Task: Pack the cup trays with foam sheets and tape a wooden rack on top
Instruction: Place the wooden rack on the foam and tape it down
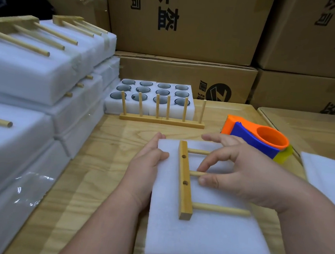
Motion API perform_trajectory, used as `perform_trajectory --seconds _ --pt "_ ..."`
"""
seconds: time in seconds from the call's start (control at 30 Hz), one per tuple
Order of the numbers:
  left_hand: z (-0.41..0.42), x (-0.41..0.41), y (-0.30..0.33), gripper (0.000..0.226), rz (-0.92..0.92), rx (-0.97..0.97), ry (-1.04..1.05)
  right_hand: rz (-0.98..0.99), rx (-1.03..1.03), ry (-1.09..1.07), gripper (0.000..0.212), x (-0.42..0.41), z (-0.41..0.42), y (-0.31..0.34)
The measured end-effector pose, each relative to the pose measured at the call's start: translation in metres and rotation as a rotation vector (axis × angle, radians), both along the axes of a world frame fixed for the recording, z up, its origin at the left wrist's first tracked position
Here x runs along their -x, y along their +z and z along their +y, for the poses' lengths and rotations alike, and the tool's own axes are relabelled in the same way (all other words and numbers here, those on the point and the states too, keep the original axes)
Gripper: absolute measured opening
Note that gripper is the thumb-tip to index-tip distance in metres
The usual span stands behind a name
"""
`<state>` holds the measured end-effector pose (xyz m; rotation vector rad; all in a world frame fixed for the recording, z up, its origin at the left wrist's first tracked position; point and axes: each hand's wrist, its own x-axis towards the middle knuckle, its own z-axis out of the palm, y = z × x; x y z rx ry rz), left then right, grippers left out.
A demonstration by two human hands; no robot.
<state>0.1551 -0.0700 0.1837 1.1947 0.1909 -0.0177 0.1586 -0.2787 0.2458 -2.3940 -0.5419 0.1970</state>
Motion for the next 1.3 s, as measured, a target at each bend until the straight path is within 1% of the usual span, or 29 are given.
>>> perform_trajectory --seconds 0.07,0.17,0.23,0.3,0.37,0.43,0.5,0.57,0.6,0.63,0.7,0.77,0.83,0.93,1.03,1.1,1.17,1.3 --pt "0.000 0.000 0.001 0.051 0.012 -0.012 -0.002 -0.020 0.005 0.012 0.014 0.001 0.004 -0.001" --pt "0.000 -0.002 0.003 0.047 0.016 -0.029 0.001 -0.038 -0.009 0.042 0.010 0.002 0.010 -0.002" --pt "0.000 -0.002 0.003 0.046 0.020 -0.026 -0.002 -0.031 0.004 0.066 0.011 0.001 0.011 -0.003" --pt "0.001 -0.003 0.002 0.045 0.026 -0.011 -0.006 -0.001 -0.038 0.052 0.022 0.000 0.010 -0.004" --pt "0.002 -0.003 0.001 0.044 0.031 0.009 -0.005 0.011 -0.180 -0.034 0.040 -0.002 0.007 -0.007" --pt "0.002 -0.004 0.001 0.045 0.032 0.028 -0.007 -0.002 -0.345 -0.181 0.044 -0.006 0.004 -0.014" --pt "0.003 -0.005 0.000 0.045 0.027 0.035 -0.008 0.067 -0.548 -0.360 0.033 -0.010 0.004 -0.025" --pt "0.003 -0.005 -0.001 0.046 0.016 0.035 -0.001 0.256 -0.797 -0.508 0.022 -0.013 0.006 -0.036" --pt "0.003 -0.006 -0.001 0.046 0.010 0.032 0.002 0.354 -0.908 -0.535 0.019 -0.013 0.008 -0.039" --pt "0.002 -0.007 -0.001 0.046 0.003 0.029 0.002 0.423 -0.998 -0.536 0.021 -0.012 0.009 -0.040" --pt "0.001 -0.009 -0.002 0.047 -0.007 0.024 0.001 0.458 -1.073 -0.523 0.022 -0.014 0.008 -0.045" --pt "0.001 -0.011 -0.002 0.048 -0.010 0.029 0.006 0.444 -1.111 -0.506 0.020 -0.016 0.007 -0.047" --pt "0.001 -0.013 -0.003 0.047 -0.009 0.032 0.016 0.400 -1.063 -0.497 0.018 -0.021 0.003 -0.052" --pt "0.002 -0.013 -0.006 0.045 -0.001 0.033 0.028 0.373 -0.970 -0.465 0.030 -0.024 -0.001 -0.054" --pt "0.003 -0.015 -0.010 0.038 0.002 0.062 0.056 0.344 -0.908 -0.478 0.033 -0.024 -0.001 -0.052" --pt "0.003 -0.016 -0.012 0.036 -0.003 0.111 0.077 0.318 -0.880 -0.509 0.029 -0.025 -0.003 -0.052" --pt "0.002 -0.017 -0.013 0.039 -0.012 0.189 0.094 0.308 -0.853 -0.527 0.025 -0.027 -0.004 -0.053" --pt "0.004 -0.022 -0.016 0.027 -0.028 0.284 0.178 0.296 -0.870 -0.526 0.018 -0.025 -0.004 -0.056"
